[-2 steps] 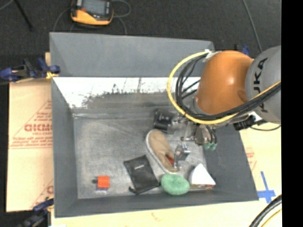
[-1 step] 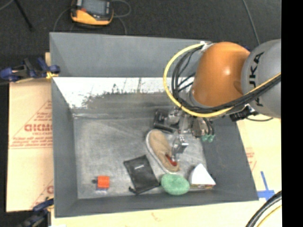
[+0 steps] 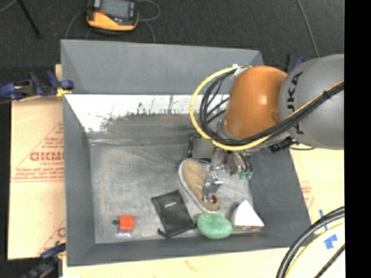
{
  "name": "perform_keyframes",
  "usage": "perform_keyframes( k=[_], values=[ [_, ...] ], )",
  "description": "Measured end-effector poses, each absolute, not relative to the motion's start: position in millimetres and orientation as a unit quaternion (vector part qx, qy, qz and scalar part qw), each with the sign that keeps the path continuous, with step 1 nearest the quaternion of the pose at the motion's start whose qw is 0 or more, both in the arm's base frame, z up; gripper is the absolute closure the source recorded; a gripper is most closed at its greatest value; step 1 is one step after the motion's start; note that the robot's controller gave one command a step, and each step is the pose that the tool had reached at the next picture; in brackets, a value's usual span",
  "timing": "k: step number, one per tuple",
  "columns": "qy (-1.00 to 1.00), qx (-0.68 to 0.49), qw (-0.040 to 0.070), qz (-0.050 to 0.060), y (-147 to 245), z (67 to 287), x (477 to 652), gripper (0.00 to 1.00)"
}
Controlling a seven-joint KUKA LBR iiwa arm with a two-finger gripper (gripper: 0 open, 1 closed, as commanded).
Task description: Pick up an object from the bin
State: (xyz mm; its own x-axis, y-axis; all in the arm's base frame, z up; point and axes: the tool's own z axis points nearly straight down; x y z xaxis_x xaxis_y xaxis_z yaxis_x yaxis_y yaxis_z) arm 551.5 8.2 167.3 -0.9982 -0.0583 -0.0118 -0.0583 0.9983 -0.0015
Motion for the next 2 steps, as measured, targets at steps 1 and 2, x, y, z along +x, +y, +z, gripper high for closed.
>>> perform_keyframes(
  k=[1, 2],
  values=[
    [0.998, -0.058, 0.004, -0.001, -11.8, 98.7, 564.3, 0.0],
    [0.998, -0.061, 0.006, 0.0, -14.1, 87.8, 567.2, 1.0]
  ],
)
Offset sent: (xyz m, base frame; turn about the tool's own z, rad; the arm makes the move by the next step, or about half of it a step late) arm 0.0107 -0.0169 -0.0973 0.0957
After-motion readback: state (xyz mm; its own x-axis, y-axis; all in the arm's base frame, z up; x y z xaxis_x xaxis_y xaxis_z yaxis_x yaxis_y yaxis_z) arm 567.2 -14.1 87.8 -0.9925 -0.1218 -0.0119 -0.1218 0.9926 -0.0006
